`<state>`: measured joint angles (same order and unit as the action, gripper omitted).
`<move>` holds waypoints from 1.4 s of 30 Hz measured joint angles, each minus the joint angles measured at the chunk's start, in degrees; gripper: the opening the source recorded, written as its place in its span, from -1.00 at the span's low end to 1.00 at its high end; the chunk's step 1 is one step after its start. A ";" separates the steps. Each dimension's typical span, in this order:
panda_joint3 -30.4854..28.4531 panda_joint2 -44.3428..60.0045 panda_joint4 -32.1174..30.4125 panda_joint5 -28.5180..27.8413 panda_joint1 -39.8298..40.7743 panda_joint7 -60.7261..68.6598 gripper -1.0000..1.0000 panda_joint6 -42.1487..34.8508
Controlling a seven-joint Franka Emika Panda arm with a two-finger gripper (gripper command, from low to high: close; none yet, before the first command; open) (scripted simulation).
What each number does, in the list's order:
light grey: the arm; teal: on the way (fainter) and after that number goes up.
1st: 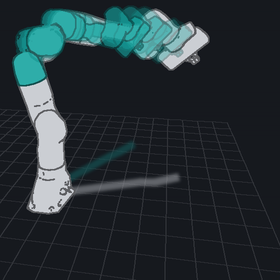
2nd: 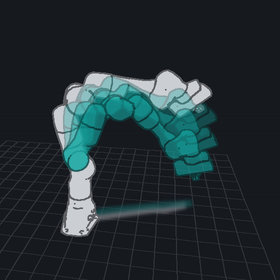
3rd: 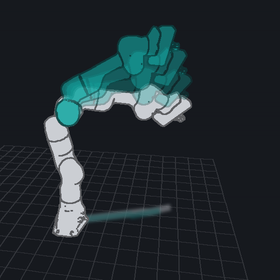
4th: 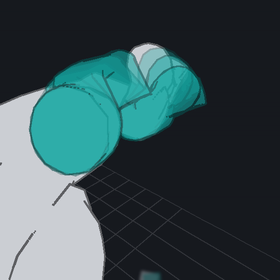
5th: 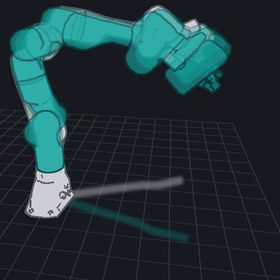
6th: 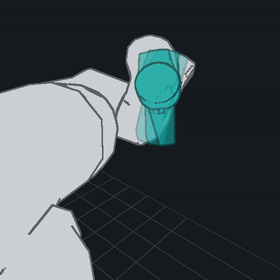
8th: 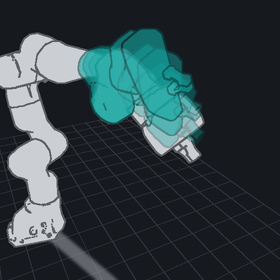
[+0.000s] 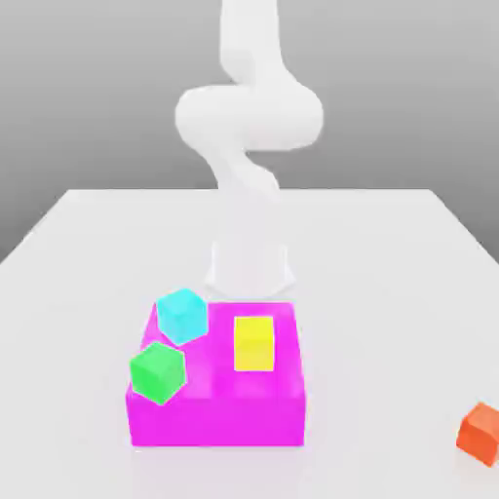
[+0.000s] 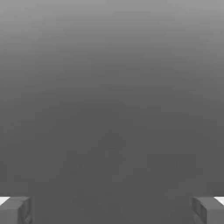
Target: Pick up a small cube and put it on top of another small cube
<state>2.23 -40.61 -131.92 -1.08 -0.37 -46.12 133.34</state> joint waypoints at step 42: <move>14.14 68.58 0.14 -19.00 -17.19 -8.02 -1.00 24.29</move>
<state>16.37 27.97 -131.78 -20.09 -17.56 -54.14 157.63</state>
